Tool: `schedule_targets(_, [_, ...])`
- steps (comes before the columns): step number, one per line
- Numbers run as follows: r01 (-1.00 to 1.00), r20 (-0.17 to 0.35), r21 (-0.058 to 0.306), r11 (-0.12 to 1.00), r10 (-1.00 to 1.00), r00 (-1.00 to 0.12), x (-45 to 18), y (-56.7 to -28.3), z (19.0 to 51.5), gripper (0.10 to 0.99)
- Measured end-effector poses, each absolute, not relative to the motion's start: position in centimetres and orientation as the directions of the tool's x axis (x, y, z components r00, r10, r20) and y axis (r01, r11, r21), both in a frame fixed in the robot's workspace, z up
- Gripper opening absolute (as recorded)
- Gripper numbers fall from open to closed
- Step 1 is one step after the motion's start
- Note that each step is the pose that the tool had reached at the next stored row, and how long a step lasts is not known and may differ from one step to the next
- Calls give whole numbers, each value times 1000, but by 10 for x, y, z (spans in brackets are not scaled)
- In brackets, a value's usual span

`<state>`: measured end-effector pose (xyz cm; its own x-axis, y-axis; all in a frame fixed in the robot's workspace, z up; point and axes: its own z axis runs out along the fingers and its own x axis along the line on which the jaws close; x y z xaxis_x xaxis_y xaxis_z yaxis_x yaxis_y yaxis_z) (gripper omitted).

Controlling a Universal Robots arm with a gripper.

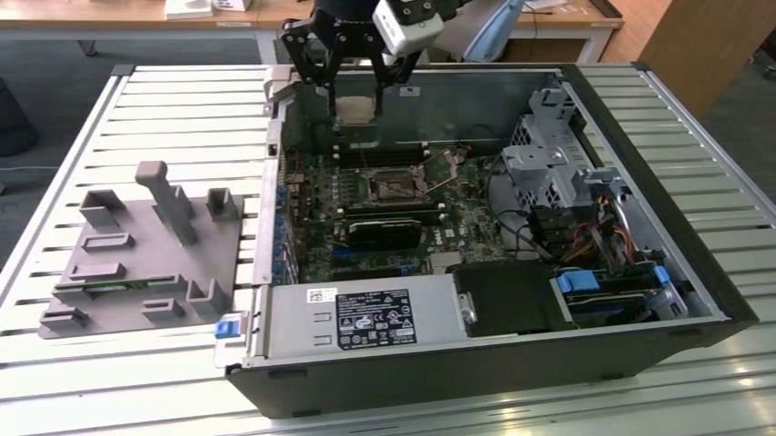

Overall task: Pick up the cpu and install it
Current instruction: 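Pick up the cpu and move it towards the insertion slot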

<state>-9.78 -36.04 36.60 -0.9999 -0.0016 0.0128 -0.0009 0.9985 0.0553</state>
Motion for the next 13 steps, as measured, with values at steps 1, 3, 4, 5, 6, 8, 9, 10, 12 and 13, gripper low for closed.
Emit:
schedule_targets(1, [-1,8,55,998,-2,-1000,-97,-359,366,541])
schedule_targets(3, [-2,1,55,998,-2,-1000,-94,-357,366,541])
schedule_targets(4, [-2,-2,55,998,-2,-1000,-92,-356,366,541])
schedule_targets(5, [-2,-5,55,998,-2,-1000,-89,-356,366,541])
schedule_targets(6, [-2,-6,55,998,-2,-1000,-86,-355,366,541])
schedule_targets(8, [-2,-6,55,998,-2,-1000,-79,-353,364,541])
schedule_targets(9, [-2,-6,56,998,-2,-1000,-75,-352,363,541])
schedule_targets(10, [-2,-6,55,998,-2,-1000,-71,-350,363,541])
schedule_targets(12, [-2,-6,56,998,-2,-1000,-64,-346,361,541])
schedule_targets(13, [-2,-6,55,998,-2,-1000,-61,-344,359,541])
